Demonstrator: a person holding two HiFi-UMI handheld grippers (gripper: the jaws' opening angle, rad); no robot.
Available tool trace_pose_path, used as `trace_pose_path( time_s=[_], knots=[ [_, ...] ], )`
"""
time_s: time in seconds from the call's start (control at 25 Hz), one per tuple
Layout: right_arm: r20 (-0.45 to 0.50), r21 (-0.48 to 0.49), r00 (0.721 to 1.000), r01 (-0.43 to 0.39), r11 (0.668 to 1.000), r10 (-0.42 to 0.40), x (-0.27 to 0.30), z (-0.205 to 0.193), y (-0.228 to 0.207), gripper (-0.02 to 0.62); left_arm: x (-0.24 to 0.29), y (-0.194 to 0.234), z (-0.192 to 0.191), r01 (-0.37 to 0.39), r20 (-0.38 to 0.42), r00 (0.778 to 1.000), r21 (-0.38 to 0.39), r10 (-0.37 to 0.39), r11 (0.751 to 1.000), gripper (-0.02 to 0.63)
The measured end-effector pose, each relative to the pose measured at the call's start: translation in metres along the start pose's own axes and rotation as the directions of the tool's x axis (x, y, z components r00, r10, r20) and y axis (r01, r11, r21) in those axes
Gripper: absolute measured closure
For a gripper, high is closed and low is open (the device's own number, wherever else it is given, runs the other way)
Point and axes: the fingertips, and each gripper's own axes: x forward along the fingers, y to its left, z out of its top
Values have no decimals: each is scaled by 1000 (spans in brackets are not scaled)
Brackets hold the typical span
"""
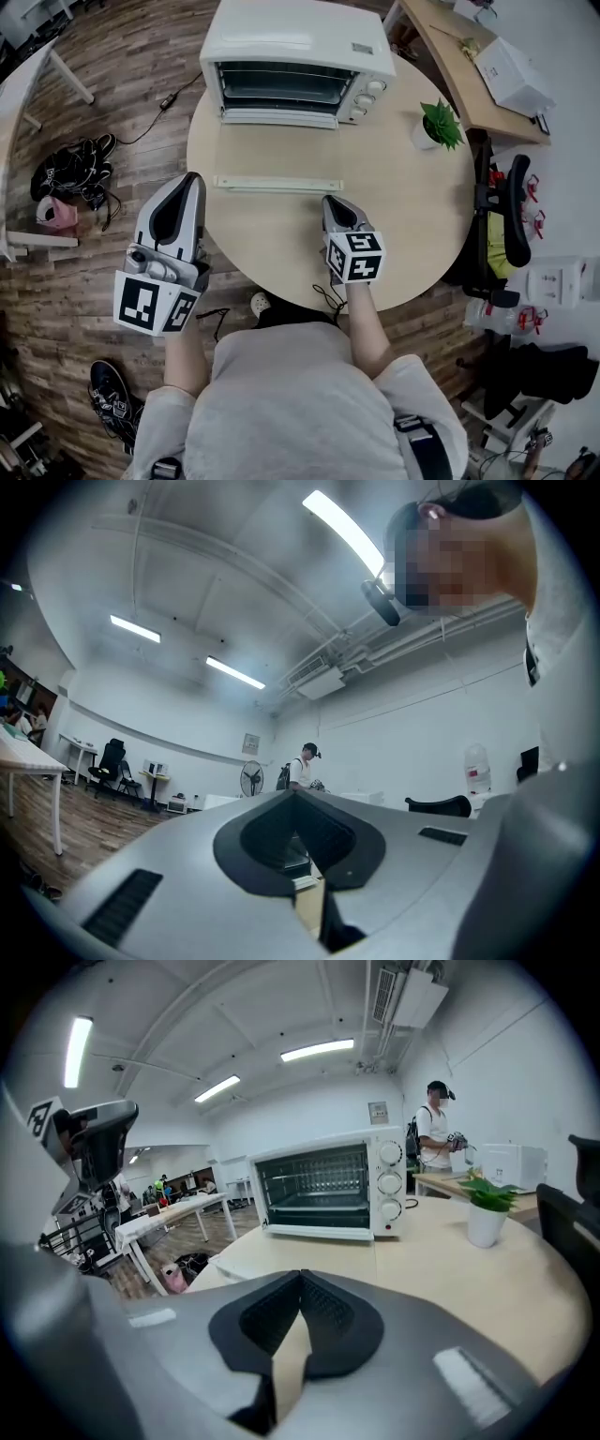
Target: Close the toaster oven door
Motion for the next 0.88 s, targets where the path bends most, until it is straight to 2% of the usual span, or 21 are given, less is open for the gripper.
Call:
trace_pose_path(
  time_s=[0.28, 0.36, 0.48, 0.68, 0.88],
  knots=[
    [-119, 39, 992, 35, 999, -30, 23, -38, -20, 581, 7, 9, -12, -21, -32, 999, -8, 21, 1000, 600],
    [-141, 53, 989, 44, 998, -37, 29, -47, -25, 548, 9, 11, -16, -27, -45, 999, -10, 26, 1000, 600],
    [-162, 85, 985, 74, 994, -60, 36, -59, -35, 546, 11, 14, -21, -35, -61, 998, -9, 35, 999, 600],
    [-205, 111, 975, 106, 988, -82, 48, -77, -48, 505, 12, 18, -29, -51, -85, 995, -6, 50, 999, 600],
    [-202, 125, 972, 145, 982, -118, 60, -78, -59, 485, 11, 23, -36, -69, -112, 991, -3, 68, 998, 600]
  ],
)
